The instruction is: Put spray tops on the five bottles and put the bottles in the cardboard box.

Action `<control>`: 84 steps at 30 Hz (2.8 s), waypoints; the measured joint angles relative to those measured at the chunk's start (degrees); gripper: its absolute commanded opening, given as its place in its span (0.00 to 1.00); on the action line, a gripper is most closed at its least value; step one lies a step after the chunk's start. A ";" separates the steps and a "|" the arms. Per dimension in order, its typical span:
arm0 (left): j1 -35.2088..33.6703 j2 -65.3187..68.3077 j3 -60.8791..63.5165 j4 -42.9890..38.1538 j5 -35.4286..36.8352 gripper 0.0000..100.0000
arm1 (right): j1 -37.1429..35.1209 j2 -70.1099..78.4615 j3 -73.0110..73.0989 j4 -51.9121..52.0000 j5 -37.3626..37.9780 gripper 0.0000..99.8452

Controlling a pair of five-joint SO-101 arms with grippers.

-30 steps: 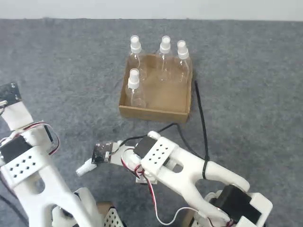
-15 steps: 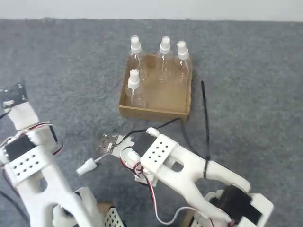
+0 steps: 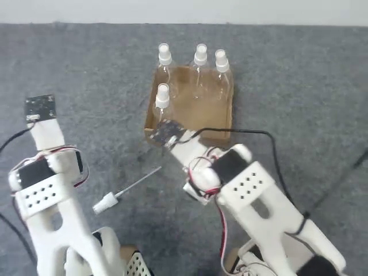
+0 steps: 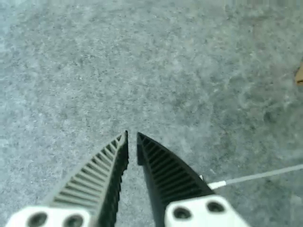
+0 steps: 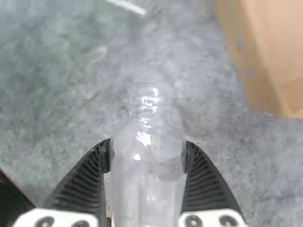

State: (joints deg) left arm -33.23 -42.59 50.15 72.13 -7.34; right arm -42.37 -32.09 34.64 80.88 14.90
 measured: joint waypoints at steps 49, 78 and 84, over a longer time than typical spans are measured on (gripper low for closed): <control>-3.34 -0.09 21.01 -2.99 -40.53 0.19 | 2.20 -1.76 4.22 -4.75 -1.32 0.02; -3.78 -0.70 18.37 -24.35 -3.87 0.19 | 2.20 -1.76 5.45 -5.71 -1.32 0.02; -3.78 -0.70 12.13 -9.76 7.74 0.19 | 2.20 -1.76 5.45 -5.71 -1.32 0.02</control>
State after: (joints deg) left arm -37.01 -43.30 62.29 62.37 0.40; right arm -40.18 -33.85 40.09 75.16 13.58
